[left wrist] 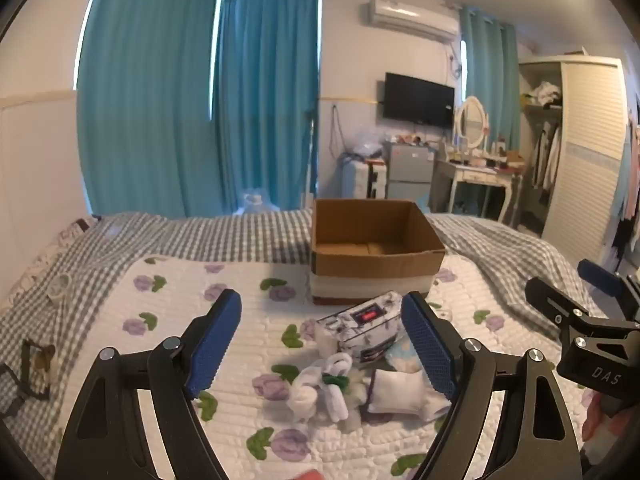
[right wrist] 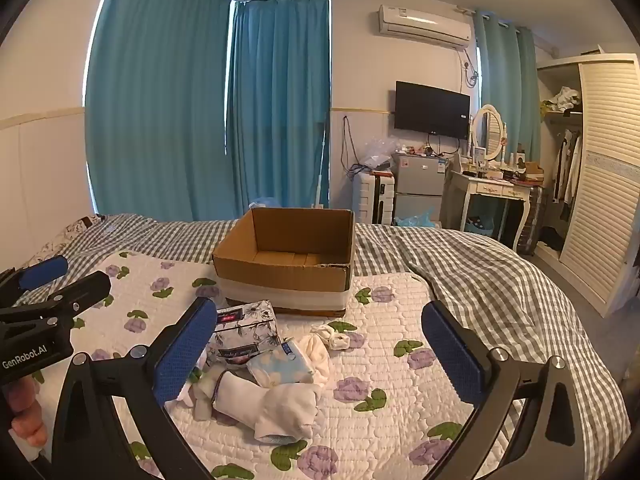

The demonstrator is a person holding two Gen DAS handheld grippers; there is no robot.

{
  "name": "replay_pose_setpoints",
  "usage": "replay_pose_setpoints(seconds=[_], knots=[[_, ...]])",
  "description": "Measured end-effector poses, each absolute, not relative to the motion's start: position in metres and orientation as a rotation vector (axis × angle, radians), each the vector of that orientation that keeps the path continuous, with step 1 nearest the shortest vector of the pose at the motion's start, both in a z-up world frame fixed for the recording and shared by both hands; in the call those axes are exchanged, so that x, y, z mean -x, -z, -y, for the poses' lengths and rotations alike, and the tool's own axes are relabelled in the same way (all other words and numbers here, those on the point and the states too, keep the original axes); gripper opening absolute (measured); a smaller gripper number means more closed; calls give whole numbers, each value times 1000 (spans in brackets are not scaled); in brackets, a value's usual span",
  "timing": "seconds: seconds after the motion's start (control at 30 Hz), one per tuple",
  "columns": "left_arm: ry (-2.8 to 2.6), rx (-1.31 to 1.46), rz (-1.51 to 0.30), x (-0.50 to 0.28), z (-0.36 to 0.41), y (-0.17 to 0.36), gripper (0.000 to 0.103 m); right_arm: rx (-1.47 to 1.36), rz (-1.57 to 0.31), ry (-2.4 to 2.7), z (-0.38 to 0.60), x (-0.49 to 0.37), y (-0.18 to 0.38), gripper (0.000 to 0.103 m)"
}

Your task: Organize soft objects

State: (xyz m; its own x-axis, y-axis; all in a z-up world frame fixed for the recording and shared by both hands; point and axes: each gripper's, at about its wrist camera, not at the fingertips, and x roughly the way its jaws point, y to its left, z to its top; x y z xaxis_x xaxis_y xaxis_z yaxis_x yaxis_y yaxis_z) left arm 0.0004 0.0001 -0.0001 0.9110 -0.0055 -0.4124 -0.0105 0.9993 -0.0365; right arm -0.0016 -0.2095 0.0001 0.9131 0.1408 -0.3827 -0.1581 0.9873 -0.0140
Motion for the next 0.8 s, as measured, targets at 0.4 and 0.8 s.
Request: replay_pose_setpoints(seconds=[0.4,0.8], knots=[[1,44,-422,0,0,1,84,38,-397,-158,210,1,3,103],[7,42,-425,5,3,-2,84,38,-406,-162,208,-1,2,103]])
